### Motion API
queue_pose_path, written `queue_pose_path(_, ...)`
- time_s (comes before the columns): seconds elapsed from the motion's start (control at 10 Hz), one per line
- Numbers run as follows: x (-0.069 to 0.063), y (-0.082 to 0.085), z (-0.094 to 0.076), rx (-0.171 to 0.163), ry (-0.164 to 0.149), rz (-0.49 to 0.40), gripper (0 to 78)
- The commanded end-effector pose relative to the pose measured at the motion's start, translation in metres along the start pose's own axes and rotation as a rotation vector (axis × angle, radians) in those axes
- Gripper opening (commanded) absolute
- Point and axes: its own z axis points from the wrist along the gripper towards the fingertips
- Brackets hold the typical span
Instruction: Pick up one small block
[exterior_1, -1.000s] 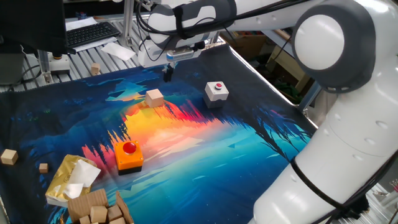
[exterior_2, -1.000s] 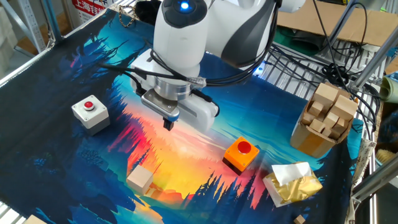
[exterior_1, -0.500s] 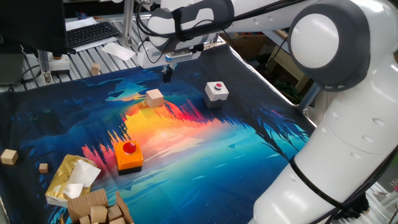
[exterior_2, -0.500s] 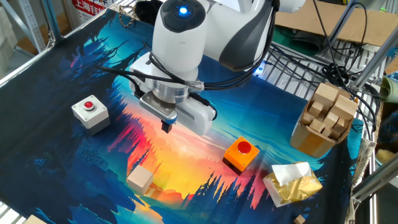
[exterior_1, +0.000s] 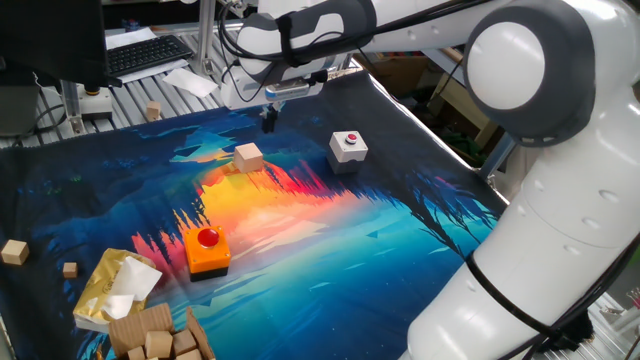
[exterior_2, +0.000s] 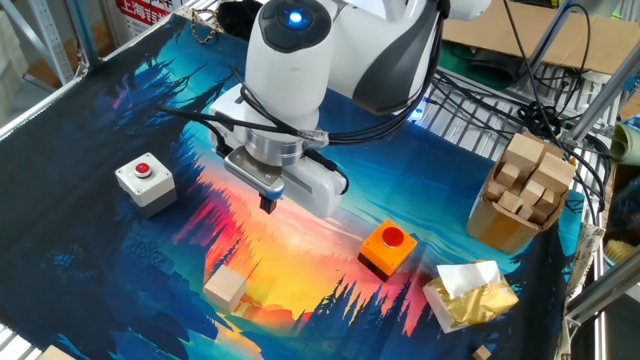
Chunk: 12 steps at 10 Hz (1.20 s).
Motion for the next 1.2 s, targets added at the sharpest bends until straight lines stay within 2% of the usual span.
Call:
queue_pose_path(0.1, -0.0008, -0.0002, -0.0013, 0.004, 0.002, 0.024, 0.0)
queue_pose_path(0.5, -0.0008, -0.0002, -0.0013, 0.012, 0.056, 0.102, 0.0)
queue_pose_path(0.9, -0.0008, -0.0002, -0.0013, 0.009, 0.076, 0.102, 0.0)
queue_pose_path(1.2, -0.0064, -0.0033, 0.0052, 0.008, 0.073, 0.092, 0.0)
